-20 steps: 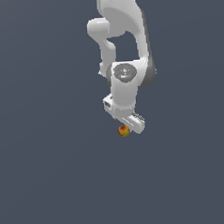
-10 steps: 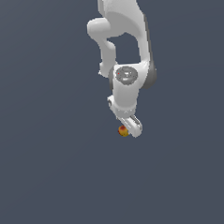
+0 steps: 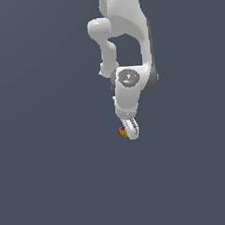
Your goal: Pick up the object and move it to a goal position.
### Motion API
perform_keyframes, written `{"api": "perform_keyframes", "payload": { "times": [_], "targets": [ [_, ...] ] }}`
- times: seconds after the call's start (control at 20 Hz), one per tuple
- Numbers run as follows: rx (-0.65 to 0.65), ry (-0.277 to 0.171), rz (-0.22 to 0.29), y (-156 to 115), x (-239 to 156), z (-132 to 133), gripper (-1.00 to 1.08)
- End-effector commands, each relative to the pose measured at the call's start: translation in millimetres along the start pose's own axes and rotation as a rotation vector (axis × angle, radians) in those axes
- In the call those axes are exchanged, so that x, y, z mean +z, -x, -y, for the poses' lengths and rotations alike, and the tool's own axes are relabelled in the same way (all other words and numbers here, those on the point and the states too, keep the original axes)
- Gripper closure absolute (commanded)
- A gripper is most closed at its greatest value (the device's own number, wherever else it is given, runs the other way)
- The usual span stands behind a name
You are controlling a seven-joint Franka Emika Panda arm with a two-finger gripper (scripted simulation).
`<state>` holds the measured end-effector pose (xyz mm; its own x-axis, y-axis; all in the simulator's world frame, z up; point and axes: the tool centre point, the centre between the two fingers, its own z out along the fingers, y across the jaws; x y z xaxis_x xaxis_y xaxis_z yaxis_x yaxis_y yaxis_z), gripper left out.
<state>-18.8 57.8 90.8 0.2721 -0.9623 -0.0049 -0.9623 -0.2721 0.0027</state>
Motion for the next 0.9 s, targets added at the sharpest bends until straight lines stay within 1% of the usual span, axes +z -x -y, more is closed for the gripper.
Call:
{"api": "perform_keyframes", "payload": {
  "times": [0.0, 0.4, 0.65, 0.85],
  "targets": [
    [0.046, -0.001, -0.002, 0.7, 2.0, -0.5, -0.92],
    [0.122, -0.003, -0.005, 2.0, 5.5, -1.3, -0.92],
    [0.123, -0.003, -0.005, 2.2, 6.1, -1.4, -0.92],
    [0.124, -0.003, -0.005, 2.0, 15.0, -1.7, -0.92]
  ]
}}
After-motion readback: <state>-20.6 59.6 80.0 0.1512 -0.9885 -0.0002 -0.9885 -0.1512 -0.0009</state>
